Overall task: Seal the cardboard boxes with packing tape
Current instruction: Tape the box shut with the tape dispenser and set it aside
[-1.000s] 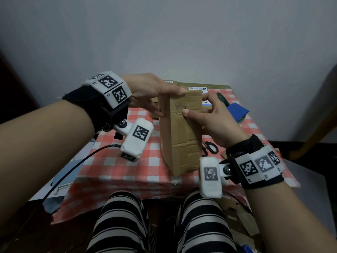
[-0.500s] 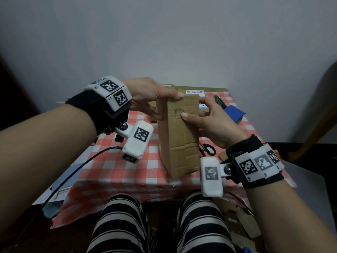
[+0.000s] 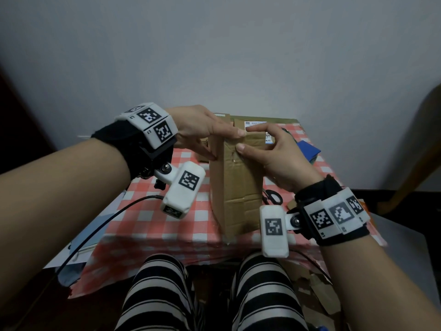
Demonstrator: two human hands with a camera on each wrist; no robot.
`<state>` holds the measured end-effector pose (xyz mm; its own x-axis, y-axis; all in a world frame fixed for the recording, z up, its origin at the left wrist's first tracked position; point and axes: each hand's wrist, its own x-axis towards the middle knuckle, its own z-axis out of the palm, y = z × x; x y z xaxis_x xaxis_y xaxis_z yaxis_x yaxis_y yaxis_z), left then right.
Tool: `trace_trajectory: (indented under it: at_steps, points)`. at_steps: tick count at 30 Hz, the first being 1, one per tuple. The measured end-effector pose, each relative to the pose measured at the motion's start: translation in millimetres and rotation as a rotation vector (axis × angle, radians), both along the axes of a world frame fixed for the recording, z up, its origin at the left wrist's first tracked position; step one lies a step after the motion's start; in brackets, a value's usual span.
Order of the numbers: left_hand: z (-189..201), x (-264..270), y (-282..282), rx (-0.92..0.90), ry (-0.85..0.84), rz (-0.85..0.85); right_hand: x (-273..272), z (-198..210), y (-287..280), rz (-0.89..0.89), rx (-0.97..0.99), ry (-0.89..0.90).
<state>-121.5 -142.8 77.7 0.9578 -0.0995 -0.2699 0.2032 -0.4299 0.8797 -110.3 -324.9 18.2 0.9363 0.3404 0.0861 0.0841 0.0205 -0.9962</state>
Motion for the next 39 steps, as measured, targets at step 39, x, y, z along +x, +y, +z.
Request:
trace_trajectory:
  at_steps: [39]
  points:
    - [2,4,0,0.018,0.03,0.009,0,0,-13,0.069,-0.19,-0.114]
